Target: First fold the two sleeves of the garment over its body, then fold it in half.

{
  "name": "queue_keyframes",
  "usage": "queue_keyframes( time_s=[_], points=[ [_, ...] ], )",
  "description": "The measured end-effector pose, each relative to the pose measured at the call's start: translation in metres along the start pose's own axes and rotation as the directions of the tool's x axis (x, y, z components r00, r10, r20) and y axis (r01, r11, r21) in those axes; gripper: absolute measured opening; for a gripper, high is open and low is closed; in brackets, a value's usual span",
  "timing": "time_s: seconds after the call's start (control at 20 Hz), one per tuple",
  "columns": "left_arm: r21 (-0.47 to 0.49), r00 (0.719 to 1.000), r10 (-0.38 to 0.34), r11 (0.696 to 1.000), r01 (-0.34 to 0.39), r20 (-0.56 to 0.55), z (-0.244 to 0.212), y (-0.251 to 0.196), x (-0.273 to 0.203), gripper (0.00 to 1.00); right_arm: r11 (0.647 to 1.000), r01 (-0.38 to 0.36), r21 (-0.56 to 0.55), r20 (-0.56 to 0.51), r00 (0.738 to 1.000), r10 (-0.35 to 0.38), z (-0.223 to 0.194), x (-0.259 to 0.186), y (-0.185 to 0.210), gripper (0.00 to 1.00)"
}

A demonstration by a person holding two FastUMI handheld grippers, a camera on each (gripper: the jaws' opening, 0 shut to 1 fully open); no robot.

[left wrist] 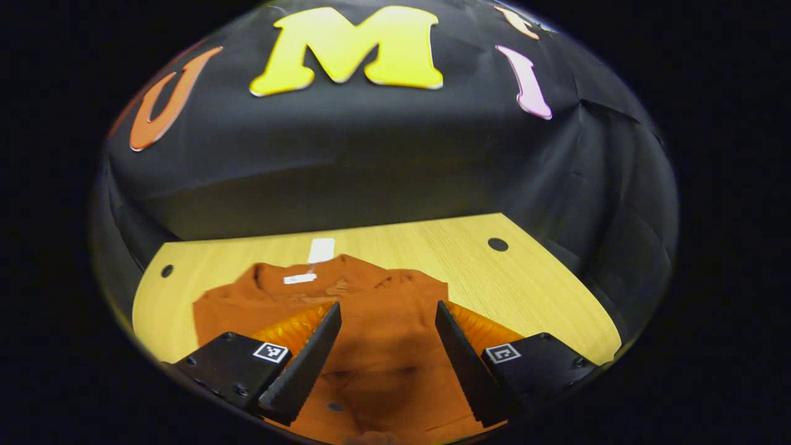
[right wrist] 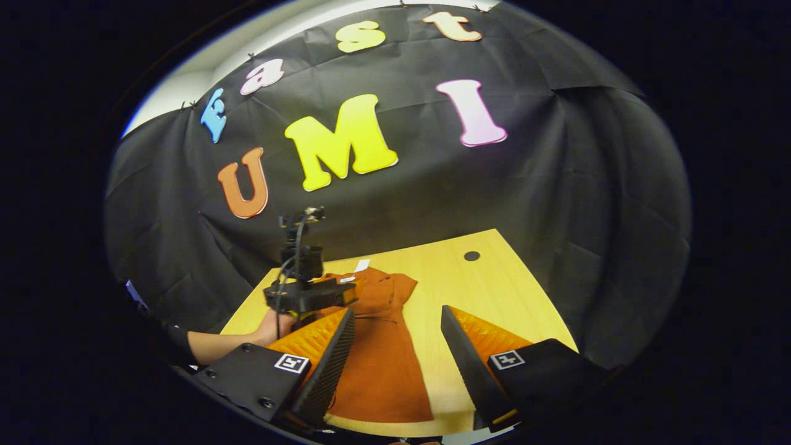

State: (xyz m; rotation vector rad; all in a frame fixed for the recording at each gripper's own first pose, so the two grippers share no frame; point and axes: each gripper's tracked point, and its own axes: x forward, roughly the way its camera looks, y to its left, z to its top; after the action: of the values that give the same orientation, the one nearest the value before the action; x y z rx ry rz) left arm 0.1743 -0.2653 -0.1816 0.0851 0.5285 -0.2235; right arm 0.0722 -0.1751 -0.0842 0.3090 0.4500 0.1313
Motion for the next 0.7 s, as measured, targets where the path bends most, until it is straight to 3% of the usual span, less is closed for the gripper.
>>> queue_keyframes(
  time_s=[0.1, 0.15, 0.25, 0.45, 0.7],
  points=[
    [0.001, 0.995, 0.074, 0.997, -0.074, 0.067, 0.001, 0.038, -0.046, 0.99, 0.999, -0.03, -0.022, 0.0, 1.0, 0.03, -0.006, 0.013, 0.018, 0.9],
    [-0.011, 0.992, 0.098, 0.995, -0.097, 0.075, -0.003, 0.052, -0.074, 1.0, 0.998, -0.047, -0.029, -0.001, 0.999, 0.047, -0.008, 0.018, 0.027, 0.86],
    [-0.05, 0.987, 0.14, 0.989, -0.136, 0.078, -0.015, 0.076, -0.127, 0.99, 0.996, -0.078, -0.04, -0.007, 0.997, 0.077, -0.016, 0.028, 0.046, 0.9],
    [-0.087, 0.951, 0.274, 0.961, -0.264, 0.144, -0.026, 0.142, -0.215, 0.99, 0.991, -0.117, -0.059, -0.043, 0.992, 0.114, -0.042, 0.035, 0.068, 0.9],
    [-0.091, 0.947, 0.319, 0.945, -0.314, 0.038, -0.101, 0.183, -0.265, 0.99, 0.993, -0.085, -0.087, -0.112, 0.991, 0.075, -0.08, 0.032, 0.055, 0.9]
  ],
)
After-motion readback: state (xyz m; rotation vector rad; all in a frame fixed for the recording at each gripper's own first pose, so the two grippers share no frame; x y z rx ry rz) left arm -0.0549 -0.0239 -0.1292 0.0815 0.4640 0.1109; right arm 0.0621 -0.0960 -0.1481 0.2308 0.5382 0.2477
